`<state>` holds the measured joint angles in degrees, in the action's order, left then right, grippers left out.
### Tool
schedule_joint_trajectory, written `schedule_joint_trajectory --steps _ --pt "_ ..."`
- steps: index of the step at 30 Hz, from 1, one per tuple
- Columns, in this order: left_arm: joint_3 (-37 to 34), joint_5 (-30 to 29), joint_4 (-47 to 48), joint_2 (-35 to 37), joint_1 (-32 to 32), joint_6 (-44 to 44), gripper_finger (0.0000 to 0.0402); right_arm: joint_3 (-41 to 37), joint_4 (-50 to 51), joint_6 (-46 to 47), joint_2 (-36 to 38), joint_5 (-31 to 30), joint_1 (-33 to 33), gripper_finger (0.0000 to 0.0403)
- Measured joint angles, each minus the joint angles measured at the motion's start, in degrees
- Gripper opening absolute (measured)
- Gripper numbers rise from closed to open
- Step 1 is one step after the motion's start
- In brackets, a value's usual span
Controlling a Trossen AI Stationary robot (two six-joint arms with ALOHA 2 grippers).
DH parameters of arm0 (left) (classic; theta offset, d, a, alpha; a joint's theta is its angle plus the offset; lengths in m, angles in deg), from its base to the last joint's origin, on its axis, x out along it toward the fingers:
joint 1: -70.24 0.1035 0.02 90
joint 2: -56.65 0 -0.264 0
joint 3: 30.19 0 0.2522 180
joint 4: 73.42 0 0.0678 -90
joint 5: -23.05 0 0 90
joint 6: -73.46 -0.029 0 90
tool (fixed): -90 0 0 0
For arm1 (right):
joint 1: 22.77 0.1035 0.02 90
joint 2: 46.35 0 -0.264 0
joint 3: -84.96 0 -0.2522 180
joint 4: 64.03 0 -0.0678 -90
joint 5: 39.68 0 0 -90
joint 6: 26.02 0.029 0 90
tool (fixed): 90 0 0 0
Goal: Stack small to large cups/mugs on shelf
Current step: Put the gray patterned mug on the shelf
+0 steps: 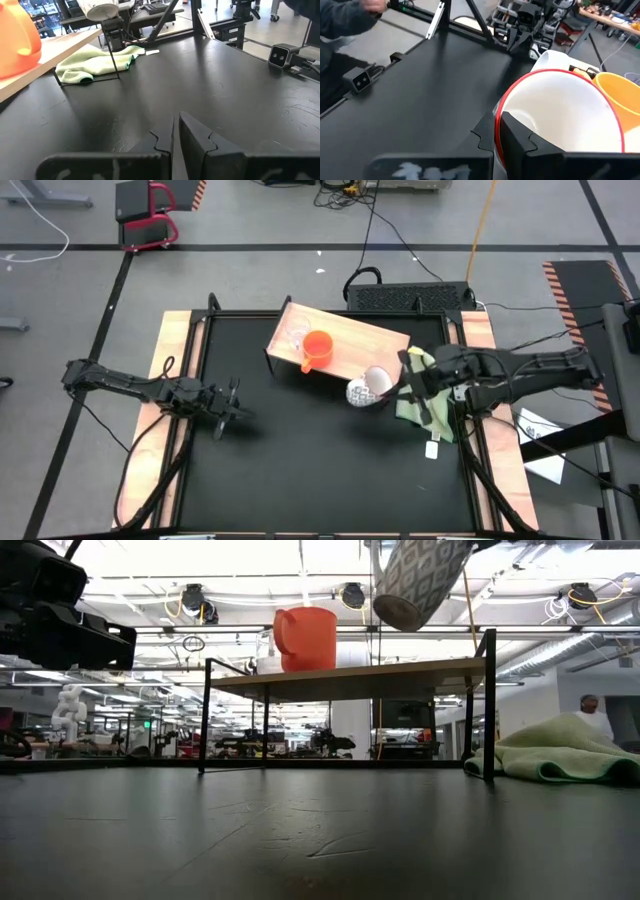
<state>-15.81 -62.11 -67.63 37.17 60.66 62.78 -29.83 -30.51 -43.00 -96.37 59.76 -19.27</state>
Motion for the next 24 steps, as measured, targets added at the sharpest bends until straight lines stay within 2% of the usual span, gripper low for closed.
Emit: schedule_joint_trajectory --steps 6,12,17,24 --pt "0.00 0.00 0.00 0.00 0.00 -0.95 0.0031 7.17 7.45 -2.13 -1.42 2.05 -3.80 0.0004" --pt "0.00 0.00 0.00 0.00 0.00 -1.03 0.0031 10.91 12.58 -4.30 -4.06 4.70 -7.27 0.0004" --pt "0.00 0.00 0.04 0.02 0.00 -1.04 0.0031 11.77 16.17 -11.93 -7.02 5.57 -9.66 0.0004" --pt "0.00 0.00 0.72 0.02 0.02 -0.94 0.0031 11.77 17.05 -16.72 -10.15 7.35 -12.95 0.0004"
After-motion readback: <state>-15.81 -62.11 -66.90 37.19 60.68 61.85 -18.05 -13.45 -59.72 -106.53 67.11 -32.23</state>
